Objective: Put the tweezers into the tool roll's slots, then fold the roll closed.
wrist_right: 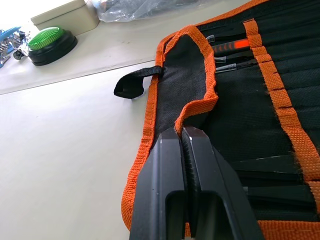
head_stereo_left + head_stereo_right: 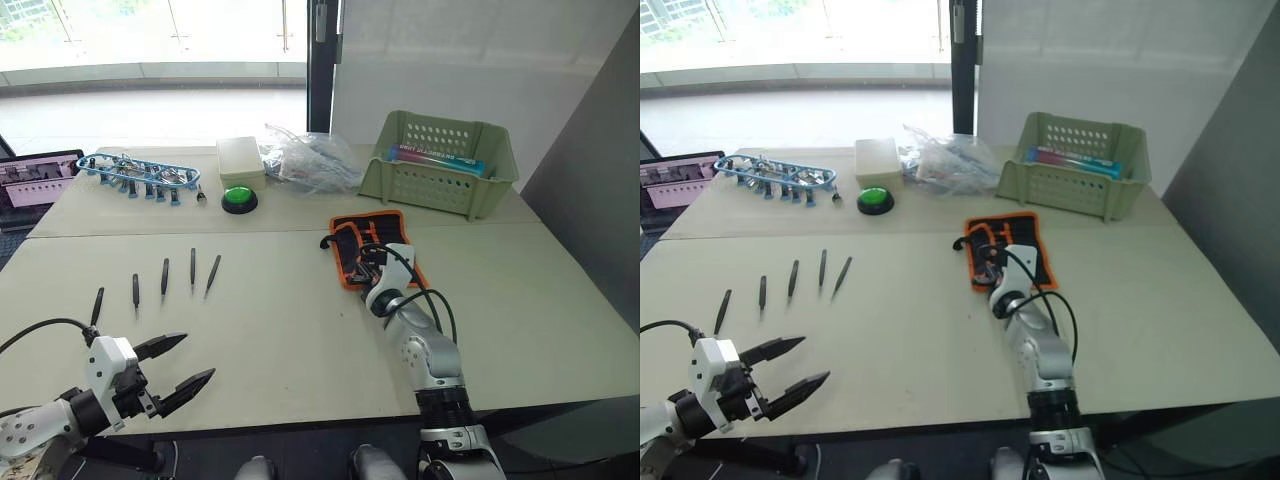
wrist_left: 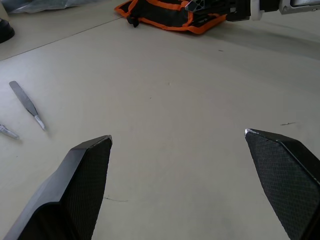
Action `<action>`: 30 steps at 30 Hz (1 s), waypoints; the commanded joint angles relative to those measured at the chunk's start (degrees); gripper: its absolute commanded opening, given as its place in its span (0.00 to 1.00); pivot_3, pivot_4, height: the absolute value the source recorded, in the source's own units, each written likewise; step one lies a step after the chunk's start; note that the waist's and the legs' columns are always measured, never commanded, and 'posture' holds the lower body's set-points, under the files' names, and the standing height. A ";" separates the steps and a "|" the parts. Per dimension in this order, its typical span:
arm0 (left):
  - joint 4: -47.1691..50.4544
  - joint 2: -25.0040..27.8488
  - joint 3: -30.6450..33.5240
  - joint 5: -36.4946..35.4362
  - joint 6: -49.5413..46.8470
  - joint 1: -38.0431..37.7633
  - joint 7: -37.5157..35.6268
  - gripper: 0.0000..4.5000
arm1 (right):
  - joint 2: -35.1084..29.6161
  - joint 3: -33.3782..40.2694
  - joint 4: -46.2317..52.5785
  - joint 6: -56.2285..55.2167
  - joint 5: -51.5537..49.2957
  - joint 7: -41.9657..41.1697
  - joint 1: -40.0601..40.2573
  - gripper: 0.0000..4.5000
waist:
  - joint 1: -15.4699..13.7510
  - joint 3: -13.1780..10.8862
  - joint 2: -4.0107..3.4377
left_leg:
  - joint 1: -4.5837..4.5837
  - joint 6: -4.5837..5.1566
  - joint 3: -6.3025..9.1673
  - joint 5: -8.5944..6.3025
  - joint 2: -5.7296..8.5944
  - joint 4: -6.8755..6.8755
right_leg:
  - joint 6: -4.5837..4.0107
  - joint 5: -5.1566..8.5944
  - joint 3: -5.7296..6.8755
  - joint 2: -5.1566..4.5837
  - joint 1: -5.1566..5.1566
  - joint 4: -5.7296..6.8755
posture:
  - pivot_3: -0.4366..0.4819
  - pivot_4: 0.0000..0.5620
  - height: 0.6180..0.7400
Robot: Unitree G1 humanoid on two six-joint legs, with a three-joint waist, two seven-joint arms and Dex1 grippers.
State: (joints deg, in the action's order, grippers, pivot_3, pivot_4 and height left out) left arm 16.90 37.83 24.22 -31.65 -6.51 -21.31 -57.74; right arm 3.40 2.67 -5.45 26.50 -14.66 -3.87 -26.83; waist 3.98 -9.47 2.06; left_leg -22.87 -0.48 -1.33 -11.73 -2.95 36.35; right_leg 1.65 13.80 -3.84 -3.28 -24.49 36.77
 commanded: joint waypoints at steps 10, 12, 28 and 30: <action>-0.34 0.48 1.22 -0.20 0.55 0.62 -0.06 1.00 | -11.02 -10.40 12.88 -1.66 0.86 -18.09 6.09 0.00 | -0.14 0.00 0.00 | -0.04 0.00 0.00 0.00 0.02 -0.01 | 0.02 0.02 0.00 -0.03 0.00 -0.06 | 0.48 0.27 0.98; -0.62 0.51 0.90 -0.09 0.51 1.01 -0.07 1.00 | -14.17 -12.71 15.29 -2.07 0.83 -21.89 7.82 0.00 | -0.13 -0.01 0.00 | -0.03 0.00 0.00 0.00 0.02 -0.01 | 0.03 0.02 0.00 -0.03 0.00 -0.06 | 0.48 0.27 0.98; -4.29 3.61 -9.06 3.42 1.00 13.37 -5.25 1.00 | -32.09 -26.40 27.30 -10.56 5.60 -43.02 16.55 0.00 | -1.27 -0.07 0.21 | 0.02 0.00 0.00 0.00 0.02 0.10 | 0.28 0.31 0.02 -0.01 0.04 -0.05 | 0.48 0.27 0.98; -6.75 4.73 -13.03 5.91 2.69 18.87 -7.71 1.00 | -31.65 -26.61 26.99 -10.42 5.90 -42.94 16.12 0.00 | -1.93 -0.07 0.22 | 0.00 0.00 0.01 0.00 0.04 0.21 | 0.22 0.34 0.05 -0.01 0.08 -0.03 | 0.48 0.27 0.98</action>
State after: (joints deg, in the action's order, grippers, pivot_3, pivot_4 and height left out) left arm 10.95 41.34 13.61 -27.71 -5.88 -5.31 -63.10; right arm -28.44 -23.99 20.31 17.32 -9.05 -46.52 -10.42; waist 2.06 -9.54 2.28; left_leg -22.89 -0.49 -1.32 -11.73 -2.92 36.60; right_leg 1.77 14.19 -3.79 -3.28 -24.42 36.74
